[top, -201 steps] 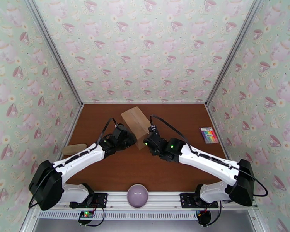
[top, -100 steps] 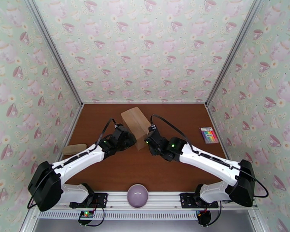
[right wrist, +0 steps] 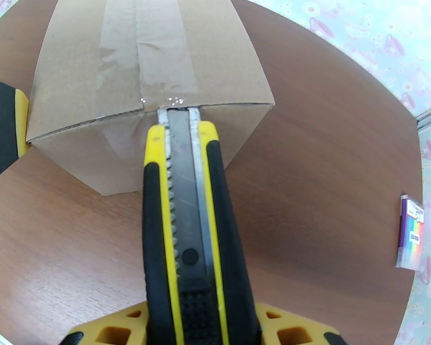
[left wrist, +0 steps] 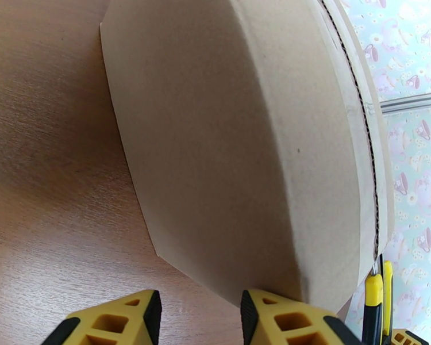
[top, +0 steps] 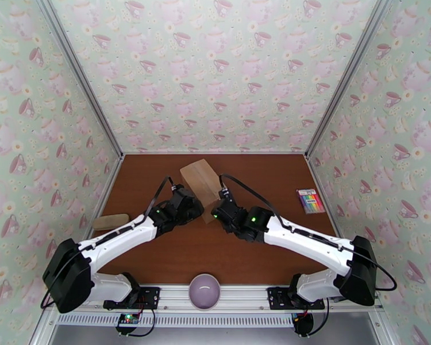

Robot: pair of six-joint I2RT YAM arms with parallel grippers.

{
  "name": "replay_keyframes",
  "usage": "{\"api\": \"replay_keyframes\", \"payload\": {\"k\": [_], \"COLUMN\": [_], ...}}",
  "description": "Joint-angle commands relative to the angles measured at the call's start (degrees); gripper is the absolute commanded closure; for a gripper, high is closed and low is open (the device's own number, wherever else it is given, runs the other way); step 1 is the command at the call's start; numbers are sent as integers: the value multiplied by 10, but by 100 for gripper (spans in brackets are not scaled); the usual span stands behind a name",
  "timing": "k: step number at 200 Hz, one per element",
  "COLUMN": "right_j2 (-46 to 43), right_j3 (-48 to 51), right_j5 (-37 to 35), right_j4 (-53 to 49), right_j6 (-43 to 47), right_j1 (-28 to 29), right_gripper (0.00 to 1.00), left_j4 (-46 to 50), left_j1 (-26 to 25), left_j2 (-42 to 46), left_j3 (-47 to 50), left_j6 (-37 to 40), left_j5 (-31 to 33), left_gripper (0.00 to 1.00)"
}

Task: Unpack the express box

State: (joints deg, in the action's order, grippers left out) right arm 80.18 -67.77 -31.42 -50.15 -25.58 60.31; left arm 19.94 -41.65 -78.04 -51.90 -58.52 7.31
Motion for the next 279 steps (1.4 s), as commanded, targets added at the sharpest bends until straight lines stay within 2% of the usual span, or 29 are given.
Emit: {"api": "replay_keyframes", "payload": {"k": [1,95,163,217,238,279], "right_j2": [6,6,4,3,-2,1], "right_j3": [-14,-21,-18,-19,-15,-12], "right_j5": [40,72,60,49,44,43], "right_j4": [26,52,42,15,16,23], "right_j6": [39,47,43,35,30,27], "right_j1": [26,29,29,29,29,29], "right_gripper": [100,100,100,100,100,100], "left_j4": [-38,-53,-50,-13,14,58], "left_j1": [-15,-20,-21,-7,3,26], "left_j2": [-17,-35,-40,-22,3,3], "left_j3": [-28,-49,-49,-78,-92,-139], "left_j6": [-4,-5,-2,18,49,108], "left_j5": [-12,-7,3,40,64,80], "left_gripper": [55,55,55,53,47,24]}}
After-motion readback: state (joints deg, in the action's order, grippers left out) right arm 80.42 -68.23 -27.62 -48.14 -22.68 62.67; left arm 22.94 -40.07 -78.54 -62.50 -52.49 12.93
